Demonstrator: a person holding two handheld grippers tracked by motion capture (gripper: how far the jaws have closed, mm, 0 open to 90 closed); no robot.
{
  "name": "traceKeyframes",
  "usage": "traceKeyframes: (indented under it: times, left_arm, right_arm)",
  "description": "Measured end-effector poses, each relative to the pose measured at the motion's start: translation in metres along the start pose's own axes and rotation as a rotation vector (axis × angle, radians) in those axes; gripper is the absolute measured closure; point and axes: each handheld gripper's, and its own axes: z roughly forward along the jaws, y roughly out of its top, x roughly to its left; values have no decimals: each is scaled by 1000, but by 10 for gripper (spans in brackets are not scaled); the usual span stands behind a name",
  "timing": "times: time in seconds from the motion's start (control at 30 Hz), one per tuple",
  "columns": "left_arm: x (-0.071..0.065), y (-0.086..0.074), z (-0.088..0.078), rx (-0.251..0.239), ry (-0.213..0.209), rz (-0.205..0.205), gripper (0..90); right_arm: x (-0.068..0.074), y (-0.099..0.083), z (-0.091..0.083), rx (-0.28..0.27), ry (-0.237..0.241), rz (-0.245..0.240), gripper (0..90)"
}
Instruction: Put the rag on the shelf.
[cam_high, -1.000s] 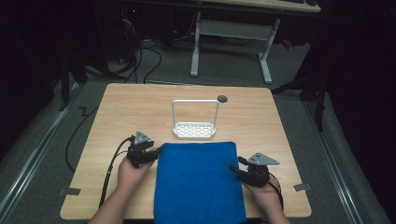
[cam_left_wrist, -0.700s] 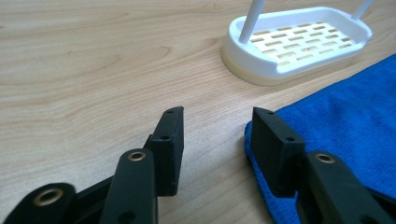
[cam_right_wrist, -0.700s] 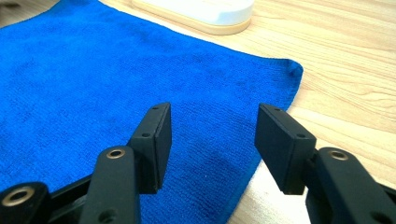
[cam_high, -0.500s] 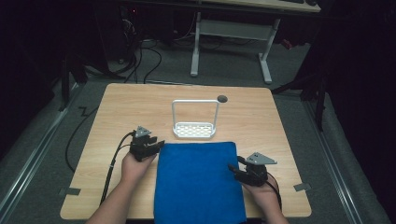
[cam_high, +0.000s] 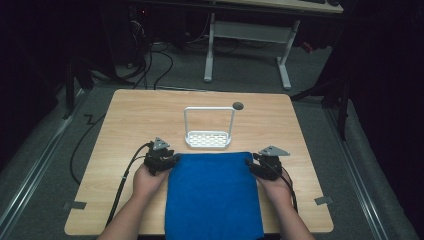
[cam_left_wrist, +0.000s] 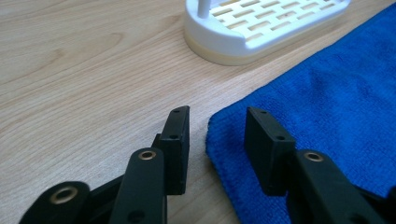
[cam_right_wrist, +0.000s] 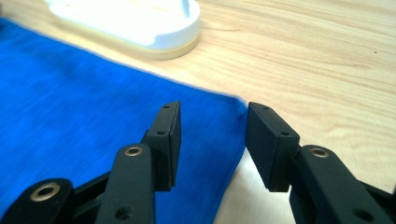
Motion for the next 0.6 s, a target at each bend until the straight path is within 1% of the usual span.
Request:
traceKeyframes:
  times: [0.07,0.1,0.13,0.17,0.27,0.33,0.37,0.4,0.43,0.5,0.57,0.6]
  left_arm:
    - [1,0,0,-1,-9,-11,660]
    - [1,0,0,-1,-11,-12,679]
    - [1,0,0,0,-16,-10,725]
    - [1,0,0,2,-19,-6,725]
    - [1,0,0,4,-22,-7,776]
    - [1,0,0,6,-21,-5,802]
    - [0,0,0,7,-22,-4,819]
    - [0,0,0,8,-21,-5,828]
    - [0,0,0,9,-21,-10,844]
    - [1,0,0,13,-34,-34,864]
    - [1,0,0,13,-28,-26,873]
    - [0,0,0,12,-25,-23,876]
  right_arm:
    - [-4,6,8,10,-7,5,571]
    - [-5,8,11,11,-10,0,575]
    - [-6,11,17,37,-28,-3,602]
    - [-6,11,17,37,-28,-3,602]
    - [-8,11,22,62,-33,3,615]
    - [-8,9,24,80,-30,16,636]
    - [-9,8,25,92,-33,12,651]
    - [-9,7,26,90,-33,14,666]
    - [-9,7,26,86,-33,18,691]
    - [-9,6,26,80,-29,25,749]
    - [-8,6,26,79,-21,17,841]
    - [-7,6,26,77,-15,14,862]
